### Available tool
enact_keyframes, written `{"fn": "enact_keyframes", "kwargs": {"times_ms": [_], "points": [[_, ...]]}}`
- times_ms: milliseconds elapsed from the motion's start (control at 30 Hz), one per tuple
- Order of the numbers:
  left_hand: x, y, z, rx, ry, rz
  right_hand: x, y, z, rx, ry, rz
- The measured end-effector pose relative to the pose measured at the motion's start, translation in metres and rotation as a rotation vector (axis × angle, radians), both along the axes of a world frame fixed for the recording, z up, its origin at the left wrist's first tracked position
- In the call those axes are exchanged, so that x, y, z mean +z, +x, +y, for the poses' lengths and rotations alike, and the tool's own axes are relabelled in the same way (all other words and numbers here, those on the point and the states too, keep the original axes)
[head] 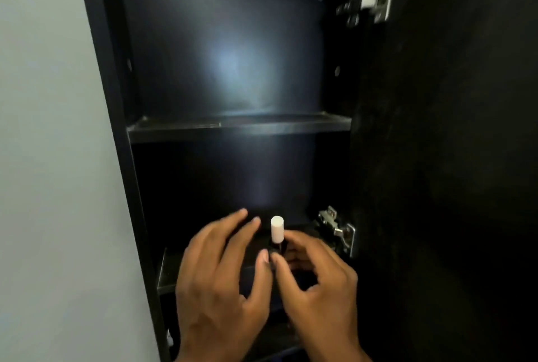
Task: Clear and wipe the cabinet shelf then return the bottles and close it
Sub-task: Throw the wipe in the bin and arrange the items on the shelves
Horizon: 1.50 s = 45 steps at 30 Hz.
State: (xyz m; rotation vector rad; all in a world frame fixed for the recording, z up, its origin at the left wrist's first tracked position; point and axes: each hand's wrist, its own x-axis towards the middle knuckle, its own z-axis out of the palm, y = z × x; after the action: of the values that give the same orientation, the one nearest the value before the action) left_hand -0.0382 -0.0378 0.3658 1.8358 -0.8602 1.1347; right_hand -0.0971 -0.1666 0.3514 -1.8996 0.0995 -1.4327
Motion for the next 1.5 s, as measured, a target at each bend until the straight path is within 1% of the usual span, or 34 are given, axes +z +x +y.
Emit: {"fn": "enact_keyframes", "kwargs": {"times_ms": [67, 133, 233, 333, 433, 567, 667, 733, 933, 1100, 1167, 1233, 1267, 1300, 1367, 1400, 1433, 1500], "points": [[0.042, 0.013, -0.003, 0.068, 0.016, -0.091, 0.043, 0.001, -0.008, 0.005, 0.005, -0.050], [0.081, 0.025, -0.005, 0.117, 0.041, -0.140, 0.087, 0.004, -0.015, 0.045, 0.075, -0.086], [0.126, 0.044, -0.012, 0.188, 0.145, -0.149, 0.152, 0.014, -0.027, 0.133, 0.188, -0.143], [0.149, 0.061, -0.021, 0.229, 0.280, -0.116, 0.200, 0.037, -0.045, 0.088, 0.150, -0.092], [0.157, 0.068, -0.028, 0.235, 0.395, -0.063, 0.227, 0.064, -0.060, -0.001, 0.099, 0.012], [0.164, 0.067, -0.031, 0.255, 0.475, -0.064, 0.241, 0.092, -0.077, -0.094, 0.039, 0.201], [0.166, 0.068, -0.030, 0.273, 0.522, -0.077, 0.241, 0.104, -0.086, -0.173, 0.039, 0.375], [0.165, 0.070, -0.030, 0.275, 0.542, -0.089, 0.239, 0.107, -0.089, -0.212, 0.047, 0.443], [0.161, 0.076, -0.029, 0.245, 0.515, -0.139, 0.236, 0.113, -0.095, -0.226, 0.039, 0.503], [0.156, 0.082, -0.031, 0.231, 0.486, -0.189, 0.229, 0.120, -0.100, -0.246, -0.012, 0.484], [0.152, 0.084, -0.028, 0.179, 0.419, -0.220, 0.224, 0.115, -0.100, -0.273, -0.052, 0.455], [0.150, 0.079, -0.026, 0.110, 0.329, -0.232, 0.222, 0.104, -0.093, -0.332, -0.098, 0.354], [0.146, 0.074, -0.025, 0.085, 0.270, -0.233, 0.219, 0.097, -0.088, -0.356, -0.131, 0.261], [0.142, 0.066, -0.024, 0.066, 0.203, -0.231, 0.212, 0.090, -0.082, -0.377, -0.163, 0.124], [0.128, 0.054, -0.023, 0.026, 0.061, -0.229, 0.188, 0.073, -0.067, -0.407, -0.175, -0.211], [0.117, 0.047, -0.023, -0.013, 0.004, -0.244, 0.170, 0.065, -0.059, -0.415, -0.177, -0.330], [0.103, 0.041, -0.022, -0.059, -0.025, -0.260, 0.149, 0.056, -0.052, -0.397, -0.196, -0.376], [0.064, 0.033, -0.024, -0.155, 0.003, -0.227, 0.105, 0.038, -0.038, -0.298, -0.208, -0.320]]}}
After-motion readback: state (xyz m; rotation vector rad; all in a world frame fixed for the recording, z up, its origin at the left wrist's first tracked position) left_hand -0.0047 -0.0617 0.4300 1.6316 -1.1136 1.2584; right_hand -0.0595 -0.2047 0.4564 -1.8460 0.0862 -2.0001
